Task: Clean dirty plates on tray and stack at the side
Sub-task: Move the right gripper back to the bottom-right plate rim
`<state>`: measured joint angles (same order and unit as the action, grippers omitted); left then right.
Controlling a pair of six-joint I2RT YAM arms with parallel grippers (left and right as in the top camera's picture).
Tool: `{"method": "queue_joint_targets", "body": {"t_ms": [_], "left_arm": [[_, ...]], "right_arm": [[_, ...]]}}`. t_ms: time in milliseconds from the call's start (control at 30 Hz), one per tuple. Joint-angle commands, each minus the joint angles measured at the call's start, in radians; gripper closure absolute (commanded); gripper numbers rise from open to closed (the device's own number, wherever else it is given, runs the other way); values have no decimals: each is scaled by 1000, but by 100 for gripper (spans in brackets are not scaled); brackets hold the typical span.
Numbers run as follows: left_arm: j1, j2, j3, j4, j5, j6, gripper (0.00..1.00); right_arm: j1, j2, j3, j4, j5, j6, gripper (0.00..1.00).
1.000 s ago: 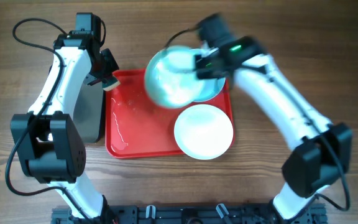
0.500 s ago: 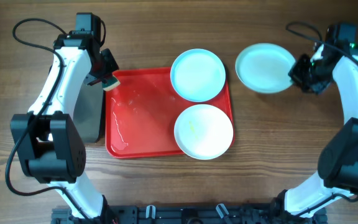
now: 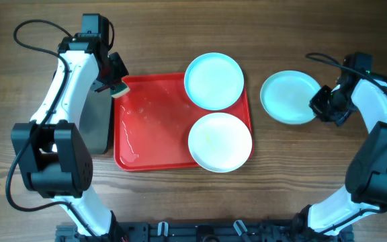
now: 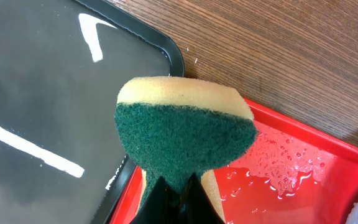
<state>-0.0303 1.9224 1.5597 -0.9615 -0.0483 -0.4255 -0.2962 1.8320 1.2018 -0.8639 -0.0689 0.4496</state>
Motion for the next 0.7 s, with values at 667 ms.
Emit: {"method": "queue_joint_targets", "body": {"t_ms": [667], "left_arm": [[9, -10, 10, 4, -13, -17, 96]], "right_arm": [[466, -112, 27, -201, -258, -237, 70]]}}
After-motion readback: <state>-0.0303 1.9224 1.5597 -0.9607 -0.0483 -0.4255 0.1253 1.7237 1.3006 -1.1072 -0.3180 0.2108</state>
